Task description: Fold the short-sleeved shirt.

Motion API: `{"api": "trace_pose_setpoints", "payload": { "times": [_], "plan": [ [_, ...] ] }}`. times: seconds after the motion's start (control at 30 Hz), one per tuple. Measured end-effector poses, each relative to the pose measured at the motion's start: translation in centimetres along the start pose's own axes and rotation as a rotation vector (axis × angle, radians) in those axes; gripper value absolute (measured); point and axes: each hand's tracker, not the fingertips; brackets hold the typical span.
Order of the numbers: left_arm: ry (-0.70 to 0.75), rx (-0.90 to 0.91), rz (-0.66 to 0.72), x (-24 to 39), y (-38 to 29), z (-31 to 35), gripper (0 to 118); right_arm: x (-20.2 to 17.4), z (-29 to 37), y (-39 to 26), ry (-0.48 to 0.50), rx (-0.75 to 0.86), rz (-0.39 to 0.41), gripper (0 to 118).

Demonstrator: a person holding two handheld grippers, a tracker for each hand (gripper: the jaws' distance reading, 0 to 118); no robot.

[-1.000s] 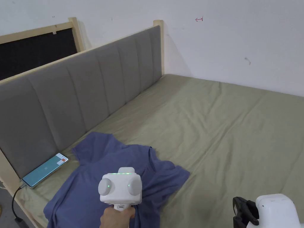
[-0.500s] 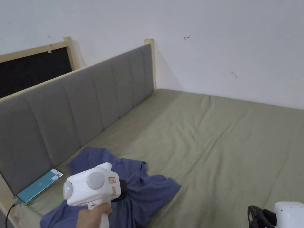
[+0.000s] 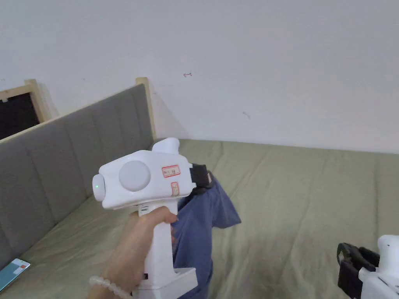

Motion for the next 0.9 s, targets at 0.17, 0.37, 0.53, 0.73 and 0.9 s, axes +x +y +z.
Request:
{"api": "trace_pose_setpoints", "payload": {
  "times": [0.17,0.37,0.53,0.73,0.9],
  "plan": [
    [-0.249,-0.063,-0.190,13.8,-3.0,-3.7,5,5.2,4.3,1.7,-0.155,0.083,-0.036,0],
    [-0.358,-0.360,-0.187,20.2,-15.4,-12.7,5,12.2,9.2,1.2,-0.355,0.105,-0.110,0],
    [-0.204,-0.616,-0.299,20.7,-28.3,-20.0,5,16.0,11.3,-1.8,-0.473,0.009,-0.171,0],
    [-0.191,-0.711,-0.404,19.7,-33.3,-20.9,81,18.5,10.6,-4.6,-0.510,-0.074,-0.243,0],
    [-0.233,-0.633,-0.330,18.8,-29.4,-18.8,110,17.3,8.7,-4.8,-0.466,-0.110,-0.215,0]
  ]
}}
